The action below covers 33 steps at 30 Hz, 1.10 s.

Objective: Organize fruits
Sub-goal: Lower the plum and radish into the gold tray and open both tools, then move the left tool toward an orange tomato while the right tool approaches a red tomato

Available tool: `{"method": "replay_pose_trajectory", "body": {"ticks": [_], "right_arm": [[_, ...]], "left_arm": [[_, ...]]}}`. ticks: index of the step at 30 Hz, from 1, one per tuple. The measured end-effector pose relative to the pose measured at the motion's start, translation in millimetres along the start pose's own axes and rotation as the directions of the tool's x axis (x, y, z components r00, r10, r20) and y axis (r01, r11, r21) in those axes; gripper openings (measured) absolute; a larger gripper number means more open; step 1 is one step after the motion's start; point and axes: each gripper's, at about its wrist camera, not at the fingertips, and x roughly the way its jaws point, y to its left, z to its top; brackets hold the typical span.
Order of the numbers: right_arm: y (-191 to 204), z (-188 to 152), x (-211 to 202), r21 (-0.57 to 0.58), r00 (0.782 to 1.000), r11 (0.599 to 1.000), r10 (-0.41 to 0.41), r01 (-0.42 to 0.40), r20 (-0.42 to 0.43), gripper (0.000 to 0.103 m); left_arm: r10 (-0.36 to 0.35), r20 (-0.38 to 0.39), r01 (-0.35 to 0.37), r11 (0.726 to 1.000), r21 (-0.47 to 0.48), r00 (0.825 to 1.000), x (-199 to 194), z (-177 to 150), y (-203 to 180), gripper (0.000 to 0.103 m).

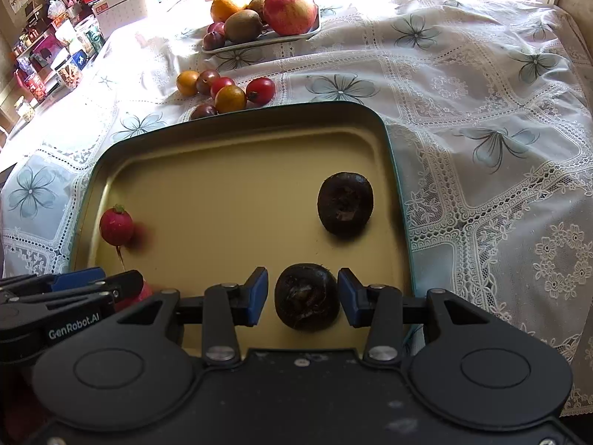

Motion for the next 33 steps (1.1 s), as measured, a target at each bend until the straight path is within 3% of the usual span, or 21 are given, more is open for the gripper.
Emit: {"method": "replay_pose_trajectory", "body": {"ticks": [21, 33], "right_arm": [[-2.9, 7.0, -10.1, 0.015, 0.999, 1.0, 0.007, -0.008, 0.037, 0.045], [-4.9, 12.0, -5.1, 0.027, 1.0, 0.999, 0.018, -0.019, 0.017, 0.045]], "left_arm": [[-0.037, 0.025, 0.038, 0.998, -0.056, 0.999, -13.0, 13.6, 14.9, 0.049], [0.0, 0.014, 0.002, 0.994, -0.108, 1.0, -6.8, 22.9, 35.0, 0.049]]}}
